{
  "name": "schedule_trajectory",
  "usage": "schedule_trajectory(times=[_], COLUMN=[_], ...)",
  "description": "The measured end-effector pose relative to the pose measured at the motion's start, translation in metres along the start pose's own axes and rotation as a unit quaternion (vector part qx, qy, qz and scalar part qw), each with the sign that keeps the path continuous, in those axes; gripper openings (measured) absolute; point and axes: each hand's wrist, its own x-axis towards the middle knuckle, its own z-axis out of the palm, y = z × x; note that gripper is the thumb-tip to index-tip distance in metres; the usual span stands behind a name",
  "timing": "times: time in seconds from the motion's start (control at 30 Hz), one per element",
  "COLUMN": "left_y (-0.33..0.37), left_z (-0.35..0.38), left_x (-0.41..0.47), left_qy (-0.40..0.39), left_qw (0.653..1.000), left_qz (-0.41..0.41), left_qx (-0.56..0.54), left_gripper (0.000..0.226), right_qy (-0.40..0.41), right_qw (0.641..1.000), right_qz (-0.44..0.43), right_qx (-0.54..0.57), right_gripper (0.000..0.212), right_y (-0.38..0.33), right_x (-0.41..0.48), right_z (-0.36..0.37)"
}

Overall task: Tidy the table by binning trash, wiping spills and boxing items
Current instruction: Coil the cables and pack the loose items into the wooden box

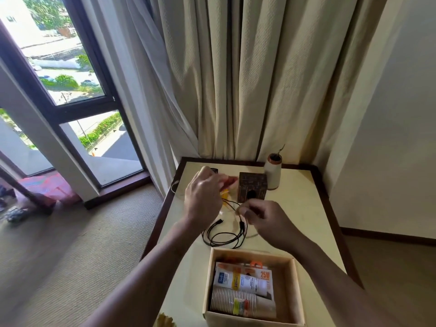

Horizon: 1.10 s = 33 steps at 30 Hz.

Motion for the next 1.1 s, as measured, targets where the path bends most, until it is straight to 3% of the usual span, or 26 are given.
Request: schedule_trajectory(times=[0.07, 0.13, 0.27, 0.33, 0.47, 0.67, 0.73, 0.77, 0.87, 0.93, 1.0, 1.1], left_y=[-0.008, -0.007, -0.003, -0.002, 0.005, 0.021, 0.026, 0.028, 0.036, 0.041, 0.045, 0.044], left_z=[-0.005, -0.010, -0.013, -0.016, -0.024, -0.033, -0.035, -0.036, -0.039, -0.039, -0.039, -0.031], left_x=[-0.001, -0.004, -0.012, -0.018, -0.026, -0.018, -0.011, -0.007, 0.003, 0.008, 0.013, 0.022], left_qy=[-0.088, -0.137, -0.128, -0.124, -0.133, -0.146, -0.166, -0.180, -0.215, -0.215, -0.188, -0.105], left_qw=[0.996, 0.987, 0.943, 0.922, 0.876, 0.816, 0.804, 0.802, 0.820, 0.836, 0.857, 0.932], left_qz=[0.023, -0.047, -0.227, -0.273, -0.329, -0.366, -0.372, -0.370, -0.341, -0.325, -0.309, -0.227], left_qx=[-0.004, -0.064, -0.206, -0.244, -0.326, -0.422, -0.433, -0.433, -0.405, -0.387, -0.367, -0.263], left_gripper=[0.024, 0.029, 0.017, 0.016, 0.016, 0.017, 0.017, 0.017, 0.016, 0.017, 0.019, 0.014], right_qy=[0.035, 0.067, 0.148, 0.181, 0.099, -0.086, -0.095, -0.079, -0.005, 0.049, 0.085, 0.061], right_qw=[0.999, 0.998, 0.989, 0.983, 0.993, 0.977, 0.969, 0.969, 0.975, 0.969, 0.975, 0.989], right_qz=[-0.010, -0.004, 0.022, 0.016, 0.013, 0.057, 0.069, 0.071, 0.086, 0.100, 0.085, 0.059], right_qx=[0.007, 0.006, -0.010, -0.005, 0.067, 0.186, 0.218, 0.222, 0.206, 0.219, 0.185, 0.120], right_gripper=[0.018, 0.017, 0.007, 0.020, 0.042, 0.113, 0.122, 0.115, 0.049, 0.022, 0.021, 0.029], right_y=[-0.003, 0.000, 0.013, 0.018, 0.020, 0.032, 0.033, 0.031, 0.011, 0.005, 0.004, 0.012], right_x=[0.003, 0.008, 0.008, 0.003, -0.006, -0.015, -0.014, -0.013, -0.008, -0.001, 0.001, -0.007], right_z=[-0.010, -0.015, -0.002, 0.004, 0.012, 0.029, 0.035, 0.038, 0.040, 0.039, 0.038, 0.037])
